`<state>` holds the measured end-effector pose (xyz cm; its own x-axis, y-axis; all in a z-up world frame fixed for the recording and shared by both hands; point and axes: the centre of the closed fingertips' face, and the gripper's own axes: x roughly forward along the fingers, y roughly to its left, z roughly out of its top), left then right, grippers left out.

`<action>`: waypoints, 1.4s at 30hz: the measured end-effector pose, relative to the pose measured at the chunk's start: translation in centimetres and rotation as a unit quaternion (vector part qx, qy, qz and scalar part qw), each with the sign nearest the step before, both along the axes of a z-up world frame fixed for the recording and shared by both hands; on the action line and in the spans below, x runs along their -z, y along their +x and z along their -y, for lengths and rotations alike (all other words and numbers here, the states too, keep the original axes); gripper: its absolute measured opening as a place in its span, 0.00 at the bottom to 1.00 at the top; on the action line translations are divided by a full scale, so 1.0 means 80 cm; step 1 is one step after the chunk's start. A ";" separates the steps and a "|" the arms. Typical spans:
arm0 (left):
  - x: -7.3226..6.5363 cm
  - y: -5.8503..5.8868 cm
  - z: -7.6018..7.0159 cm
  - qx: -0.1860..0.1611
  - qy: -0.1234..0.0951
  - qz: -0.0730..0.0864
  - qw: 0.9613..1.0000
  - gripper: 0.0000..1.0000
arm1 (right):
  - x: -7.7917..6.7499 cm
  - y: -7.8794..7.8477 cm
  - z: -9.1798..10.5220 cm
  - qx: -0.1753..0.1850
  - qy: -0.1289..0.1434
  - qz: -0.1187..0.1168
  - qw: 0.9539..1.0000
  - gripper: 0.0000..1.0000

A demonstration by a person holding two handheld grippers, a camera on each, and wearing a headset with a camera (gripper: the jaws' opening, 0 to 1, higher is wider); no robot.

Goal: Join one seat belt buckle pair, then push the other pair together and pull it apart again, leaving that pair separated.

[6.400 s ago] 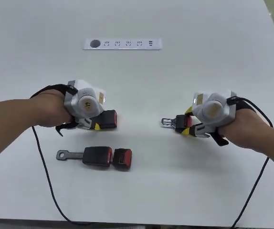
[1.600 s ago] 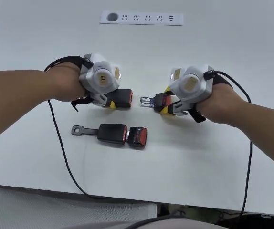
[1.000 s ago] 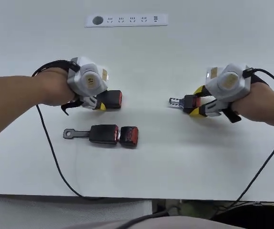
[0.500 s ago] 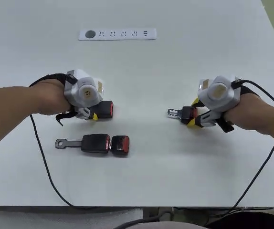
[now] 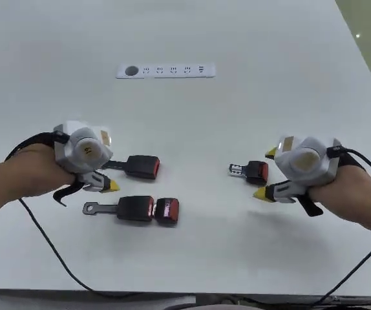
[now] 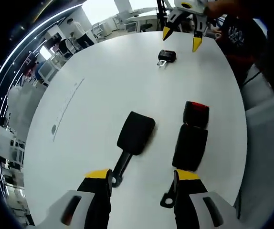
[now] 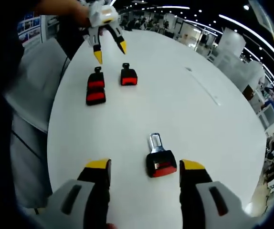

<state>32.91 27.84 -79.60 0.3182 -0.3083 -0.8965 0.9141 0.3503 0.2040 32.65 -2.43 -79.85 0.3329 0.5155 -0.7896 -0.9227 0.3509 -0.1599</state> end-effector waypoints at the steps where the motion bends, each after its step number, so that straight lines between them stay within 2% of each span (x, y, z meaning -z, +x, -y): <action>1: -0.003 -0.007 -0.004 -0.017 -0.009 0.001 1.000 0.55 | -0.001 -0.002 0.000 0.003 0.006 0.002 1.000 0.63; 2: -0.005 -0.018 -0.011 -0.041 -0.020 -0.001 0.999 0.56 | -0.004 -0.007 0.000 0.006 0.010 0.002 1.000 0.64; 4: -0.008 -0.027 -0.017 -0.059 -0.027 0.001 0.998 0.62 | -0.010 -0.016 -0.002 0.013 0.019 0.002 1.000 0.65; 6: -0.012 -0.045 -0.028 -0.090 -0.037 0.002 0.995 0.70 | -0.018 -0.027 -0.003 0.024 0.034 0.006 0.999 0.69; 10: -0.024 -0.070 -0.042 -0.112 -0.052 0.008 0.992 0.79 | -0.029 -0.044 0.004 0.048 0.053 0.009 0.997 0.77; 13: -0.031 -0.089 -0.058 -0.142 -0.067 0.010 0.987 0.86 | -0.033 -0.060 0.011 0.070 0.070 -0.002 0.995 0.82; 15: -0.035 -0.097 -0.067 -0.159 -0.076 0.013 0.984 0.91 | -0.035 -0.070 0.017 0.078 0.075 -0.006 0.994 0.85; 17: -0.037 -0.108 -0.077 -0.171 -0.077 0.014 0.982 0.94 | -0.037 -0.077 0.018 0.080 0.080 -0.011 0.993 0.89; 18: -0.040 -0.112 -0.081 -0.175 -0.077 0.016 0.981 0.95 | -0.039 -0.082 0.015 0.075 0.091 -0.017 0.993 0.93; 20: -0.046 -0.116 -0.085 -0.183 -0.079 0.030 0.979 1.00 | -0.045 -0.088 0.012 0.061 0.096 -0.013 0.993 1.00; 21: -0.047 -0.119 -0.086 -0.186 -0.079 0.029 0.979 1.00 | -0.050 -0.087 0.013 0.052 0.092 -0.001 0.994 1.00; 23: -0.051 -0.120 -0.088 -0.198 -0.086 0.033 0.976 1.00 | -0.057 -0.085 0.017 0.055 0.089 0.010 0.994 1.00; 27: -0.053 -0.119 -0.087 -0.207 -0.090 0.035 0.974 1.00 | -0.062 -0.076 0.026 0.083 0.092 0.025 0.992 1.00; 31: -0.056 -0.118 -0.079 -0.212 -0.094 0.038 0.972 1.00 | -0.061 -0.078 0.031 0.112 0.102 0.024 0.988 1.00; 36: -0.058 -0.120 -0.072 -0.206 -0.098 0.042 0.973 1.00 | -0.056 -0.087 0.031 0.120 0.105 0.021 0.987 1.00; 42: -0.055 -0.129 -0.071 -0.210 -0.098 0.040 0.972 1.00 | -0.052 -0.098 0.027 0.123 0.106 0.017 0.987 1.00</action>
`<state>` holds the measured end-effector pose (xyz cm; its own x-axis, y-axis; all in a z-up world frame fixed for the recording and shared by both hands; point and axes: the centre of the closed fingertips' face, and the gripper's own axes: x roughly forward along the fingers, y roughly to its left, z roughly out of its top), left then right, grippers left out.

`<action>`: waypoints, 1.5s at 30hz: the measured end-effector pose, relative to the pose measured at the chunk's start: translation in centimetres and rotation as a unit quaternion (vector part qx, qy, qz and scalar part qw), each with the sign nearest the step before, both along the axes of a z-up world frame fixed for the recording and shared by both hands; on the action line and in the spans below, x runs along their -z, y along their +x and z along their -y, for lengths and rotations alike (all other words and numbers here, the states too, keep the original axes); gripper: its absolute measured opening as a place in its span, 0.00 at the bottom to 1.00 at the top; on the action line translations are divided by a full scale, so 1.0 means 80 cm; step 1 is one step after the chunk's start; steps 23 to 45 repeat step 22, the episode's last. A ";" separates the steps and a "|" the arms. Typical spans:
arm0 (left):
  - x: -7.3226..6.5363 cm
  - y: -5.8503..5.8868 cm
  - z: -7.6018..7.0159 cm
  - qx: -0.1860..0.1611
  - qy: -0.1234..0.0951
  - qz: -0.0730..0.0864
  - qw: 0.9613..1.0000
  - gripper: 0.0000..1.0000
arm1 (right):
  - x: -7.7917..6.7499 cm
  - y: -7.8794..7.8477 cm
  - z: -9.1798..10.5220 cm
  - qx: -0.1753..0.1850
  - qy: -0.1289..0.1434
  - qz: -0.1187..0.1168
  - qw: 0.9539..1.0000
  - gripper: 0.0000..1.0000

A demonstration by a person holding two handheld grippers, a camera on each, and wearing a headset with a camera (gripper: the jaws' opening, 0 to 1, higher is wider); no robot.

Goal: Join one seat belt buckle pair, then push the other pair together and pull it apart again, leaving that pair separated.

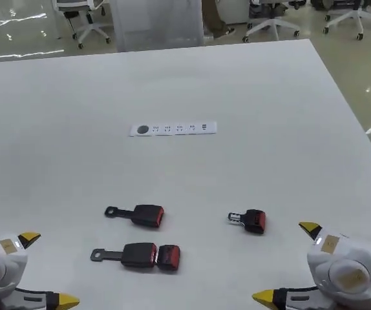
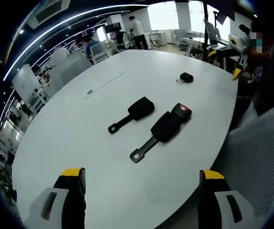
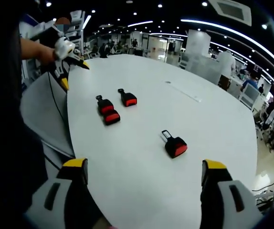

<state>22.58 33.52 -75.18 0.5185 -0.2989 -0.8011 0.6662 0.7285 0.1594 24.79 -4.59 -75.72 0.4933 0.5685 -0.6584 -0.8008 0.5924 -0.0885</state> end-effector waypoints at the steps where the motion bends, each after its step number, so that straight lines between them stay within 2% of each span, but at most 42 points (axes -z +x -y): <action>1: 0.000 -0.001 0.000 -0.001 -0.001 0.000 1.000 1.00 | 0.001 -0.001 -0.001 0.001 0.001 -0.001 1.000 1.00; 5: 0.002 -0.010 -0.001 -0.004 0.001 -0.004 1.000 1.00 | 0.000 -0.006 -0.004 0.000 0.004 -0.004 1.000 1.00; 16: 0.000 -0.021 -0.005 -0.001 0.014 0.000 1.000 1.00 | 0.001 -0.013 -0.005 -0.011 0.003 -0.004 1.000 1.00; 22: 0.007 -0.031 -0.004 0.001 0.007 -0.002 1.000 1.00 | -0.001 -0.022 -0.005 -0.014 -0.007 -0.003 1.000 1.00; 45: 0.007 -0.031 -0.004 0.001 0.007 -0.002 1.000 1.00 | -0.001 -0.022 -0.005 -0.014 -0.007 -0.003 1.000 1.00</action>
